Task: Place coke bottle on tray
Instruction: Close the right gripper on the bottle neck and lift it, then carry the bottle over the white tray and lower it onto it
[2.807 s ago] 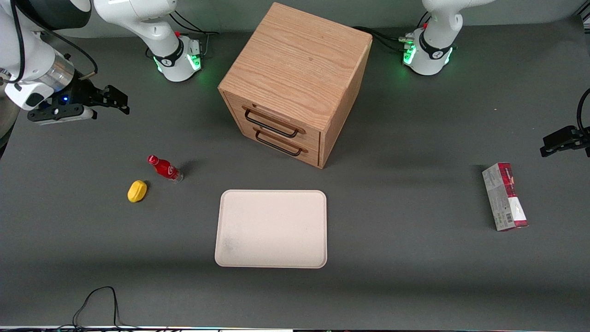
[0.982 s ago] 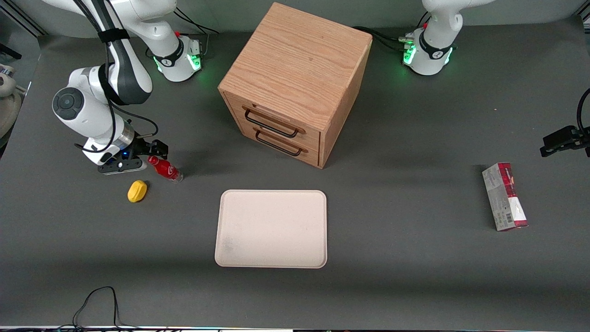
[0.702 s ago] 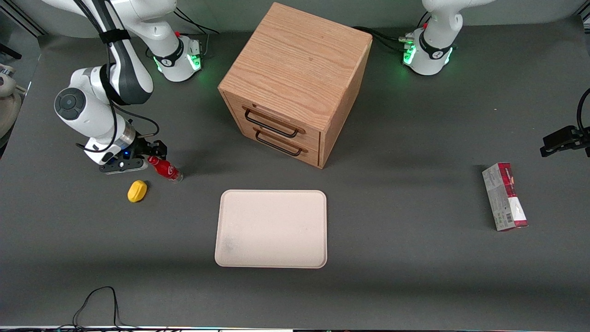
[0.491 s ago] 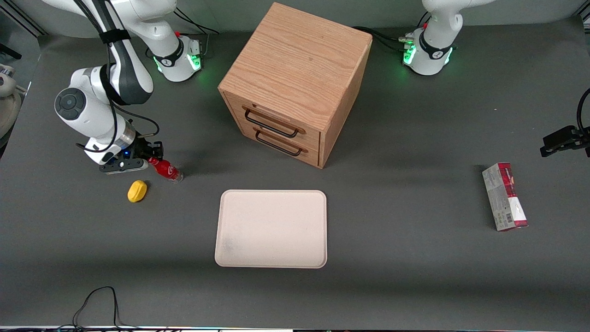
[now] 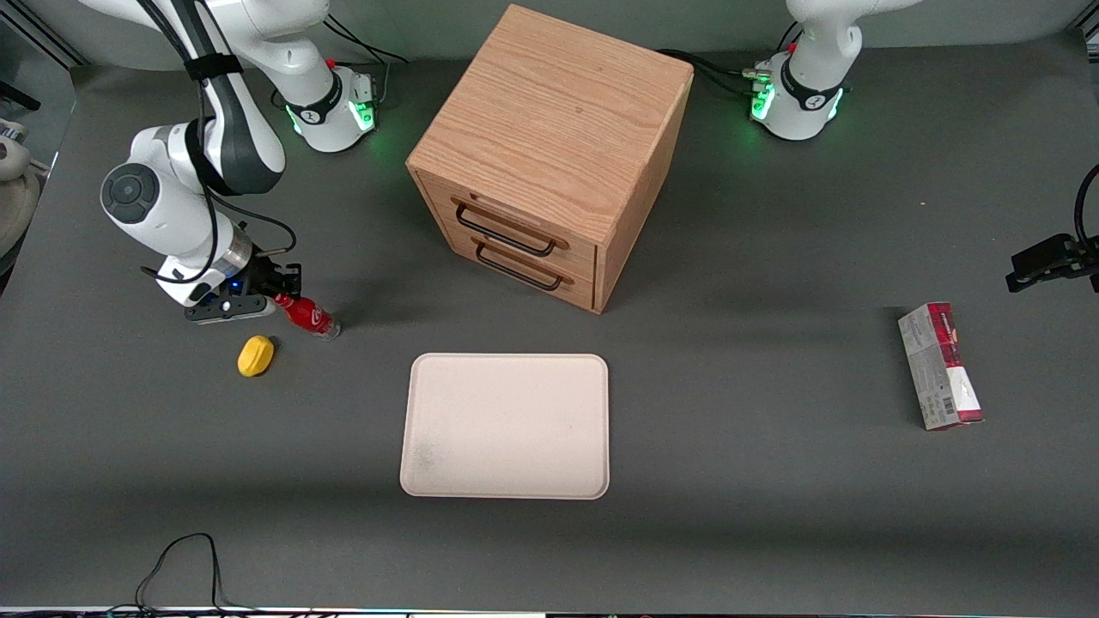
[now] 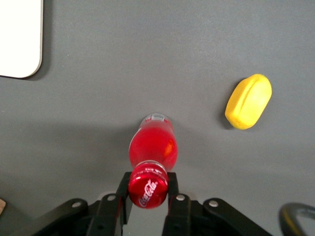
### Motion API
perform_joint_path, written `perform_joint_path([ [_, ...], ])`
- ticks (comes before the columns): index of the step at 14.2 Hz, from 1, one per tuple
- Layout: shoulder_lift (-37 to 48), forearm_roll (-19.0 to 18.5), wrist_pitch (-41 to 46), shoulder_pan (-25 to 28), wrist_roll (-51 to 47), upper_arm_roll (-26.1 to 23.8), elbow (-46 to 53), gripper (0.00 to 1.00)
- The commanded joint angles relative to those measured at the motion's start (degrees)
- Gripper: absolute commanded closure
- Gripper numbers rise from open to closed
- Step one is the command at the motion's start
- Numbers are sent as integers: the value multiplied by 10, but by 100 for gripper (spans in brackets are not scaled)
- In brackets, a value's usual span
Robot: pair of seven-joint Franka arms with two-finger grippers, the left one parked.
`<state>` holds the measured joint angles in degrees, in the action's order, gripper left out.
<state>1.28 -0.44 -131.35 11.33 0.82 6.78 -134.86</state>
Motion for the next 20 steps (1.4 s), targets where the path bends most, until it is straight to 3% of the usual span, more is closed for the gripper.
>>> perform_joint_path([
  [1,21,-2,137,4,-11,3,98,100],
  [5,-10,1,338,-2,-9,4,306,100],
  [10,-160,9,529,-4,-10,5,589,100],
  [15,-245,27,543,2,-72,-5,684,100],
  [20,-416,25,489,9,-259,-90,845,100],
])
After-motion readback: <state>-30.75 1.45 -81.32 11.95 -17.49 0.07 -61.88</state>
